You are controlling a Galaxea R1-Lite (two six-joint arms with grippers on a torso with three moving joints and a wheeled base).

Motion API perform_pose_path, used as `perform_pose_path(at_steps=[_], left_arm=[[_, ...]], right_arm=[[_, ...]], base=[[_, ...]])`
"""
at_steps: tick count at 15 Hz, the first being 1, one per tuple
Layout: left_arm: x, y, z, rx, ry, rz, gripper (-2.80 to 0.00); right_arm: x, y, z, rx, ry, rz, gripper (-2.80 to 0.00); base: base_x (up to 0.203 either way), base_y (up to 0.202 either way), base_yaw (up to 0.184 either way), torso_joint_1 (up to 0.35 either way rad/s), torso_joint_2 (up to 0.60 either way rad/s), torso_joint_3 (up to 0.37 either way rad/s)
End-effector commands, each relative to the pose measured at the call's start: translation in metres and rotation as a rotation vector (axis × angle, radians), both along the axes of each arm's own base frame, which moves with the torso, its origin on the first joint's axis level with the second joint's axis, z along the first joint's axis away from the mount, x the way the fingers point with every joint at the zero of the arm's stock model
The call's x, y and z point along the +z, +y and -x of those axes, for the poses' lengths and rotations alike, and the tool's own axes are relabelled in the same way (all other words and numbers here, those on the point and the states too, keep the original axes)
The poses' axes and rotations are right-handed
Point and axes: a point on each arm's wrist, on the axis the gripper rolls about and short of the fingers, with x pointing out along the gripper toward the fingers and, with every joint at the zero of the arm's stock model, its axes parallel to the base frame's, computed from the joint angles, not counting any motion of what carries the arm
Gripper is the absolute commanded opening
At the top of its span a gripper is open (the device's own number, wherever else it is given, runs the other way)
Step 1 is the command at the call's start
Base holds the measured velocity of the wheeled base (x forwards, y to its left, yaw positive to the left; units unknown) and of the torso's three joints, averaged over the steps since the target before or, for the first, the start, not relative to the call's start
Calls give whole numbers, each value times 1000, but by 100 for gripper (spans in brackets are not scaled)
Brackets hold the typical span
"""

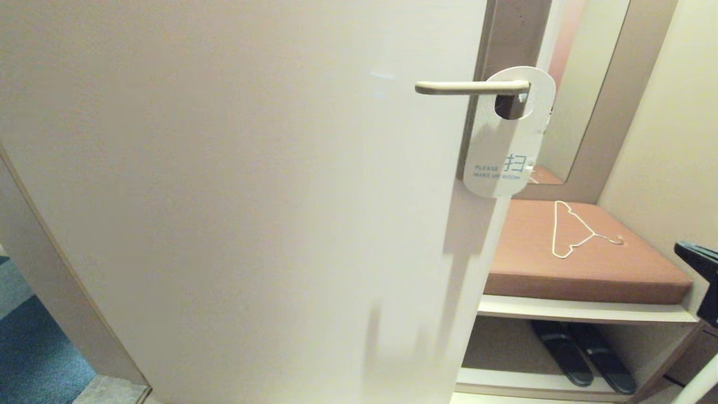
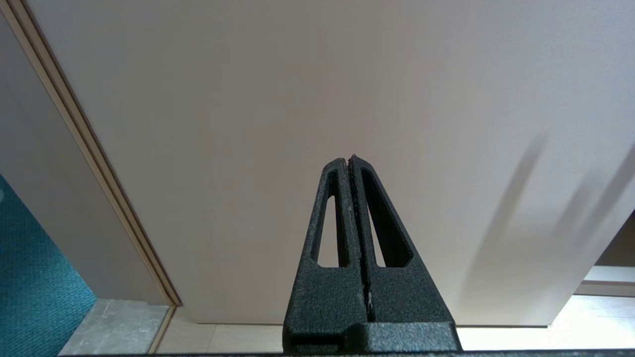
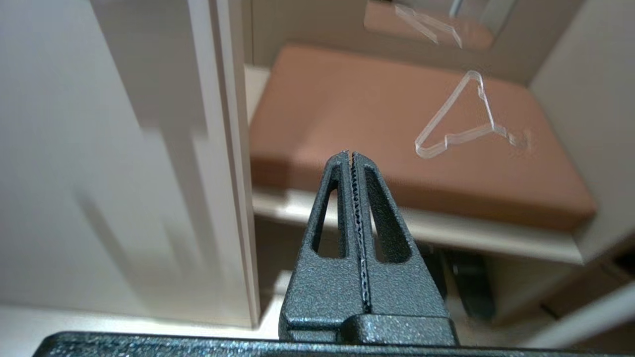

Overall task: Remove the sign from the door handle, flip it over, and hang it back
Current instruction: Take down the sign

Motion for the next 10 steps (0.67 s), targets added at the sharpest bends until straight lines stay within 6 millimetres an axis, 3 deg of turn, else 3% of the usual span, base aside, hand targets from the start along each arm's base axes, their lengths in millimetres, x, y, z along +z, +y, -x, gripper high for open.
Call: perform_pose_path(at_steps=[1, 5, 10], left_arm=[[0, 0, 0, 0, 1, 0, -280], [0, 0, 0, 0, 1, 0, -280], [0, 0, 0, 0, 1, 0, -280]], right_arm=[[-21, -6, 33, -27, -23, -1, -280], [-74, -12, 77, -61, -12, -5, -280], [-89, -10, 104, 37, -93, -36, -280]], base=[[0, 0, 0, 0, 0, 0], [0, 0, 0, 0, 0, 0], [0, 0, 0, 0, 0, 0]])
